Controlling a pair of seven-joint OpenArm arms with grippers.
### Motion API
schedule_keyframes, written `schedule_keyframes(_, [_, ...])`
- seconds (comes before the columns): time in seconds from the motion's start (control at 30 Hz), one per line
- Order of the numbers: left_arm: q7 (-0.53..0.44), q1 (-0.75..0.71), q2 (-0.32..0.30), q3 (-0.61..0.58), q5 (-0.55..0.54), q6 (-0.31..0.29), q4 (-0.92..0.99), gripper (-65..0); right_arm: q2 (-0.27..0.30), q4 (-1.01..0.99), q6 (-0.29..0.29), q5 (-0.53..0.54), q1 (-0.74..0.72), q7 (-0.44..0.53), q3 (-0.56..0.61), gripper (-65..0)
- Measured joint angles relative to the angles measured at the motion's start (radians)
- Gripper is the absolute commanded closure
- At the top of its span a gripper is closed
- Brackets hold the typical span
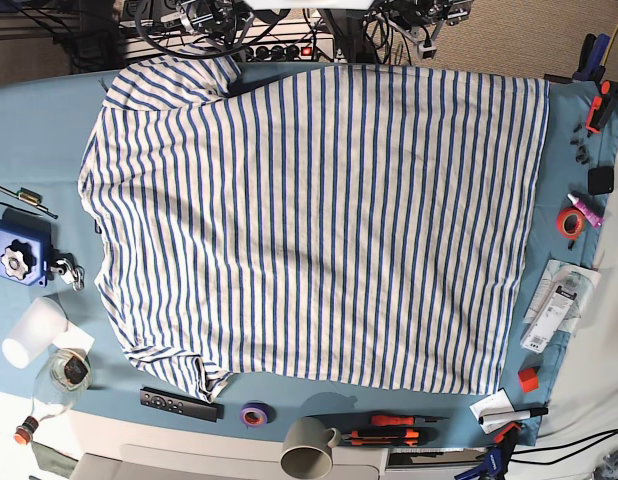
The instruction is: Fold the T-shirt properly
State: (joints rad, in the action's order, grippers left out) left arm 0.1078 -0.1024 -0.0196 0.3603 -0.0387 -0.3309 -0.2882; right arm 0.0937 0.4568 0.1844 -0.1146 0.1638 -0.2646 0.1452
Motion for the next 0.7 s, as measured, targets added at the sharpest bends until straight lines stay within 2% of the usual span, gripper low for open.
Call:
schedule_keyframes(0.13, [0.0, 0.0, 0.0, 0.0, 0.0, -0.007, -0.008, 0.0, 0.0, 0.0, 0.0, 0.0, 0.0, 0.0, 0.0, -12.5])
schedule_keyframes(0.27, [0.0, 0.0, -0.006, 0.0, -0.003, -0.112, -0.011, 0.0, 0.0, 0.0, 0.0, 0.0, 0.0, -0.005, 0.0, -12.5])
schedule_keyframes(0.37, [0.0, -0.006, -0.019, 0.0, -0.003, -0.161, -0.011, 0.0, 0.001, 0.001, 0.0, 0.0, 0.0, -0.032, 0.0, -12.5])
schedule_keyframes(0.5, [0.001, -0.037, -0.058, 0.0, -0.003, -0.16, -0.022, 0.0, 0.022, 0.001, 0.004, 0.0, 0.0, -0.042, 0.0, -12.5])
schedule_keyframes(0.7, [0.006, -0.141, -0.112, 0.0, -0.016, -0.16, -0.143, 0.0, 0.094, 0.011, 0.003, 0.047, 0.012, -0.056, 0.0, -12.5])
